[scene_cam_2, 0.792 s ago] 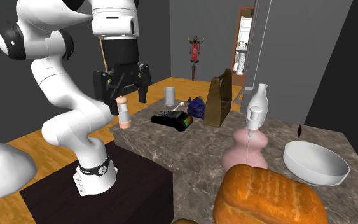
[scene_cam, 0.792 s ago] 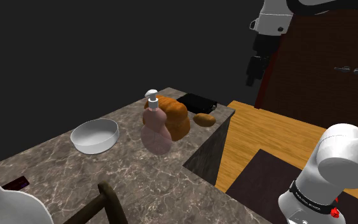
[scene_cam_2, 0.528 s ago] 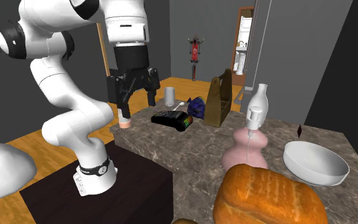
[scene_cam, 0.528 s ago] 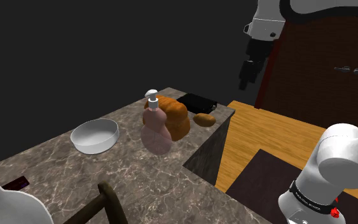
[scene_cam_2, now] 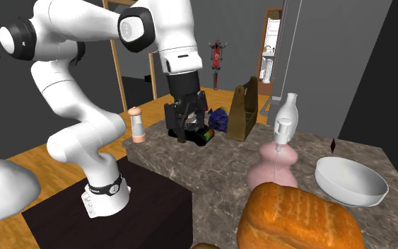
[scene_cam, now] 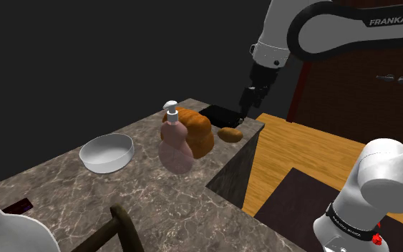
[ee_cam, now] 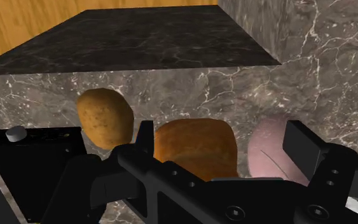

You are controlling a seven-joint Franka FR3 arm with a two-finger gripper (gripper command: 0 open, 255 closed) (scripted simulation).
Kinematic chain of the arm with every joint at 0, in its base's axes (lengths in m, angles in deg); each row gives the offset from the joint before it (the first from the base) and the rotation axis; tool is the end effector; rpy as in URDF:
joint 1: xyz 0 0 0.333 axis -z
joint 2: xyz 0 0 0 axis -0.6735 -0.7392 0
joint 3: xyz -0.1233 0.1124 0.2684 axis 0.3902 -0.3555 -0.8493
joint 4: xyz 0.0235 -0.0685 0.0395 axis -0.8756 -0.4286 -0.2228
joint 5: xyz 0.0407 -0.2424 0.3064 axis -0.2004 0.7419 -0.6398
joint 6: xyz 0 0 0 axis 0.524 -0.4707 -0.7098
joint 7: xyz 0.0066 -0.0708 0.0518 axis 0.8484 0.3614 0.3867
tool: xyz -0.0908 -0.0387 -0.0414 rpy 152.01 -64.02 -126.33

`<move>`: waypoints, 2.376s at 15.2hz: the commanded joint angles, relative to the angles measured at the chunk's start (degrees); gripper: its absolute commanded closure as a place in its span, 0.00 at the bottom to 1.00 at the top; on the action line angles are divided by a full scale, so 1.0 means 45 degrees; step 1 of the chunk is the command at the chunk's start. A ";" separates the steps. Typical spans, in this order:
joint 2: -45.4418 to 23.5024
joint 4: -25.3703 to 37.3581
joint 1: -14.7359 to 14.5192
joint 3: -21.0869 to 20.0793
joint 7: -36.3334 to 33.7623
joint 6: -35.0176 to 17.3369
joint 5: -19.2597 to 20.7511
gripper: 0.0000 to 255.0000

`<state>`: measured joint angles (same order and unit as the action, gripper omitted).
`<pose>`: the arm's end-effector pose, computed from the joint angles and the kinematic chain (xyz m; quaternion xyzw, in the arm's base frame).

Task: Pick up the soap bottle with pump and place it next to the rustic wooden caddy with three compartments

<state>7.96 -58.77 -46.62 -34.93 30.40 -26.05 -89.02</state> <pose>0.3451 0.1062 0.5670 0.9955 0.0385 0.0862 0.0010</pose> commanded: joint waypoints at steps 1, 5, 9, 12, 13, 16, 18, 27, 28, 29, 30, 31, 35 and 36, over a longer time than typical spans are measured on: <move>-0.0459 -0.0081 -0.0095 -0.0424 -0.0377 -0.0943 -0.0136 0.00; -0.1582 -0.0074 -0.0186 -0.1320 -0.1163 -0.2785 -0.0218 0.00; -0.2930 0.0233 -0.0120 -0.2273 -0.2079 -0.4533 0.0030 0.00; -0.4061 0.0660 0.0069 -0.3045 -0.2914 -0.5734 0.0517 0.00; -0.4460 0.0840 0.0160 -0.3314 -0.3233 -0.6106 0.0755 0.00; -0.5644 0.1450 0.0467 -0.4088 -0.4282 -0.7055 0.1681 0.00; -0.5931 0.1390 0.0548 -0.4161 -0.4425 -0.7371 0.1886 0.00; -0.6787 0.1288 0.0801 -0.4370 -0.4914 -0.8221 0.2582 0.00; -0.6787 0.1288 0.0801 -0.4370 -0.4914 -0.8221 0.2582 0.00; -0.6787 0.1288 0.0801 -0.4370 -0.4914 -0.8221 0.2582 0.00; -0.6787 0.1288 0.0801 -0.4370 -0.4914 -0.8221 0.2582 0.00; -0.6785 0.1287 0.0800 -0.4369 -0.4912 -0.8219 0.2579 0.00; -0.6785 0.1287 0.0800 -0.4369 -0.4912 -0.8220 0.2580 1.00; -0.6784 0.1289 0.0800 -0.4368 -0.4909 -0.8217 0.2578 1.00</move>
<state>-22.54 -52.95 -43.02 -54.58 8.31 -63.02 -77.41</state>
